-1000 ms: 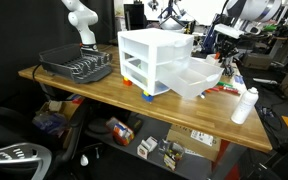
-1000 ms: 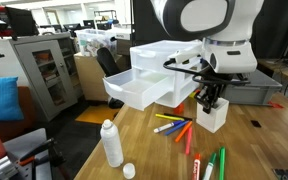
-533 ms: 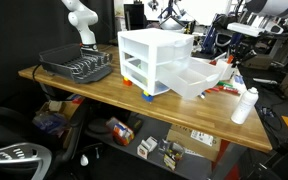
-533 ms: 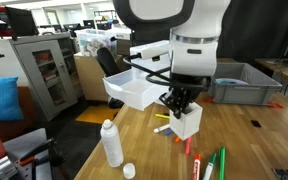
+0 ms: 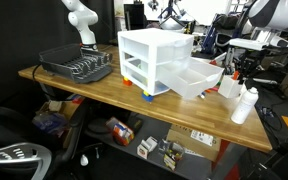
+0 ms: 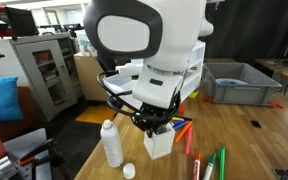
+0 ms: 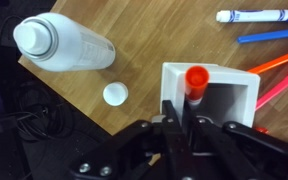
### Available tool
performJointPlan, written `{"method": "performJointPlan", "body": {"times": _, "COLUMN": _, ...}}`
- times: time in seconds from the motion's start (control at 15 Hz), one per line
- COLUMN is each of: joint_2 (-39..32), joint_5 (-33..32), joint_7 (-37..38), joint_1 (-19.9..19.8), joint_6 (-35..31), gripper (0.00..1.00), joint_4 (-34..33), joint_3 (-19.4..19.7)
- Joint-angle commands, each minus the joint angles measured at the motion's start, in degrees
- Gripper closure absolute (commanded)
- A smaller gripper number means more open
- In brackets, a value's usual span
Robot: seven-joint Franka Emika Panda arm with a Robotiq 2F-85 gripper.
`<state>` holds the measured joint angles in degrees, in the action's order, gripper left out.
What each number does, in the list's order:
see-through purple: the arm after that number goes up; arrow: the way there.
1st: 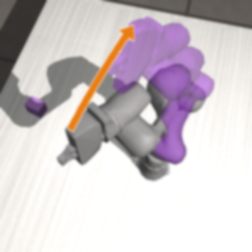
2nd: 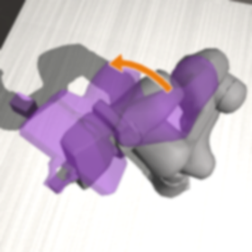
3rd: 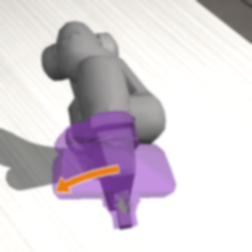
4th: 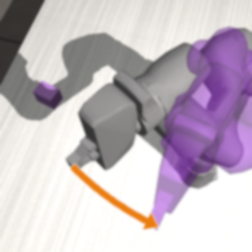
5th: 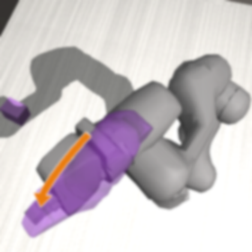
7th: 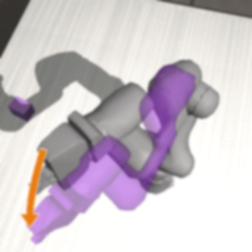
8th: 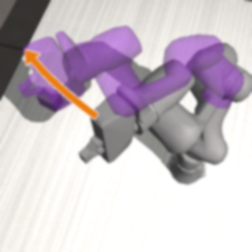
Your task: Move the white box from right to left
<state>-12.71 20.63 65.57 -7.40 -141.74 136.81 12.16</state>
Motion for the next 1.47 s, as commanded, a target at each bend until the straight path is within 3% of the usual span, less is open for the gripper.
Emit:
{"method": "performJointPlan", "body": {"times": 0.0, "joint_2": -1.09, "joint_5": 1.09, "joint_7": 1.36, "joint_1": -0.25, "joint_6": -1.27, "gripper": 0.97, "joint_4": 0.03, "joint_3": -0.52}}
{"method": "performJointPlan", "body": {"times": 0.27, "joint_2": -2.91, "joint_5": 1.35, "joint_7": 1.98, "joint_1": -0.16, "joint_6": -3.5, "gripper": 0.97, "joint_4": -0.89, "joint_3": -0.52}}
{"method": "performJointPlan", "body": {"times": 0.33, "joint_2": -3.28, "joint_5": 1.18, "joint_7": 2.2, "joint_1": -0.12, "joint_6": -3.69, "gripper": 0.64, "joint_4": -1.2, "joint_3": -0.48}}
{"method": "performJointPlan", "body": {"times": 0.4, "joint_2": -3.48, "joint_5": 1.09, "joint_7": 1.84, "joint_1": -0.14, "joint_6": -3.85, "gripper": 0.64, "joint_4": -1.42, "joint_3": -0.58}}
{"method": "performJointPlan", "body": {"times": 1.0, "joint_2": 2.35, "joint_5": -0.72, "joint_7": 2.44, "joint_1": 0.31, "joint_6": -6.53, "gripper": 0.03, "joint_4": -1.74, "joint_3": -0.13}}
{"method": "performJointPlan", "body": {"times": 1.13, "joint_2": 1.71, "joint_5": -0.11, "joint_7": 1.68, "joint_1": -0.25, "joint_6": -5.48, "gripper": 0.0, "joint_4": -2.94, "joint_3": -0.59}}
{"method": "performJointPlan", "body": {"times": 1.2, "joint_2": 2.53, "joint_5": -0.16, "joint_7": 1.73, "joint_1": -0.28, "joint_6": -5.38, "gripper": 0.07, "joint_4": -2.97, "joint_3": -0.61}}
{"method": "performJointPlan", "body": {"times": 1.27, "joint_2": 2.61, "joint_5": -0.16, "joint_7": 1.73, "joint_1": -0.28, "joint_6": -5.34, "gripper": 0.01, "joint_4": -2.86, "joint_3": -0.61}}
{"method": "performJointPlan", "body": {"times": 1.4, "joint_2": 1.93, "joint_5": -0.12, "joint_7": 1.68, "joint_1": -0.26, "joint_6": -5.41, "gripper": 0.0, "joint_4": -2.78, "joint_3": -0.6}}
